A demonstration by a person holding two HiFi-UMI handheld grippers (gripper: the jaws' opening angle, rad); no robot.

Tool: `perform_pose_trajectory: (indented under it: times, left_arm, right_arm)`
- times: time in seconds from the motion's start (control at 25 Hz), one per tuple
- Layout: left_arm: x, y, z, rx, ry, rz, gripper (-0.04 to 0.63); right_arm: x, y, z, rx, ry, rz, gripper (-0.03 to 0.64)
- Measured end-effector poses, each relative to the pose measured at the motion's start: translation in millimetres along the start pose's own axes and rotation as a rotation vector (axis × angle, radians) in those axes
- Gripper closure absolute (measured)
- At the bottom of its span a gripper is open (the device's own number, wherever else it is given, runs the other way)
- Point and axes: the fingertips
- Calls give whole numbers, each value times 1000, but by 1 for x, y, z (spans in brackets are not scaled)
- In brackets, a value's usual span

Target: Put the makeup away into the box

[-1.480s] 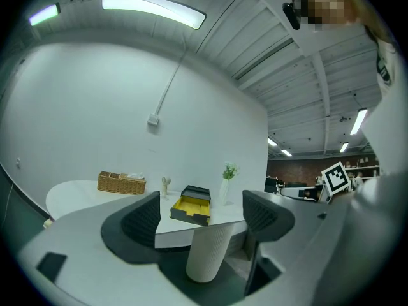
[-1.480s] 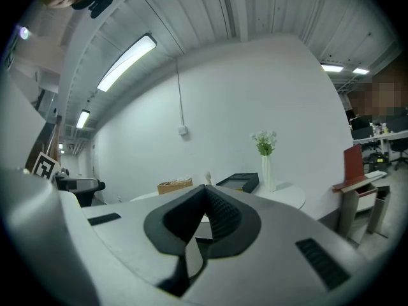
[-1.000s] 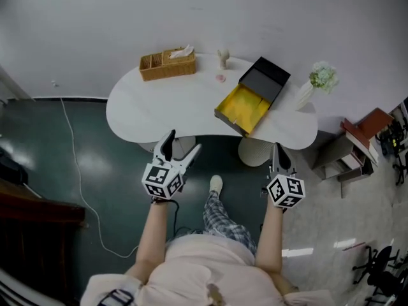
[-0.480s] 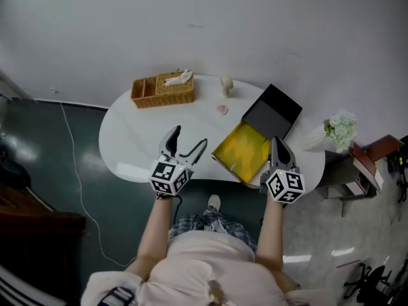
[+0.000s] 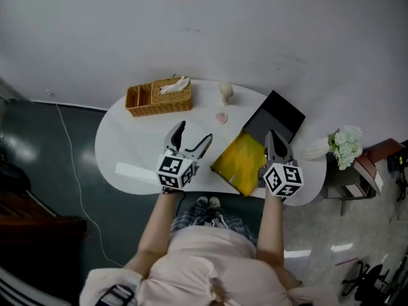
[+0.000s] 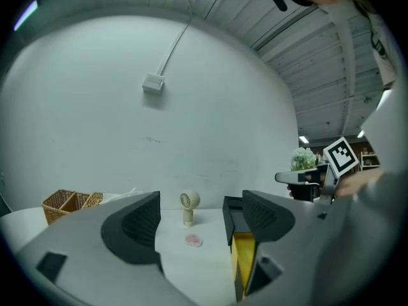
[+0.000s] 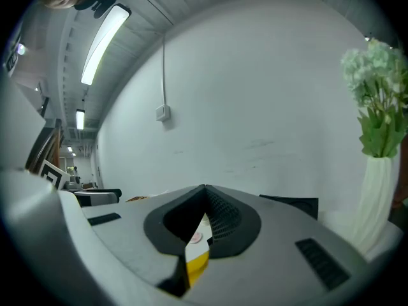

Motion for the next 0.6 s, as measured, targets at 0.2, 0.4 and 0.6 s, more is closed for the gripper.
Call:
perform_pose_trajectory:
  times: [0.2, 0.4, 0.6]
  left_arm:
    - [1, -27, 11, 11, 1, 44, 207]
    - [14, -73, 16, 15, -2, 121, 207]
    - [35, -125, 28, 9, -11, 197, 207]
  right_arm:
    - [-1, -23, 7, -25, 7, 30, 601]
    - [1, -55, 2, -50, 32, 81, 601]
    - [6, -92, -5, -63, 63, 150, 601]
Point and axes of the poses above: the fingertips, and each gripper's own axes: y backward along the fingers, z to its left, x out of its underside, and after that the axes turned 4 degrees about z, right-handed
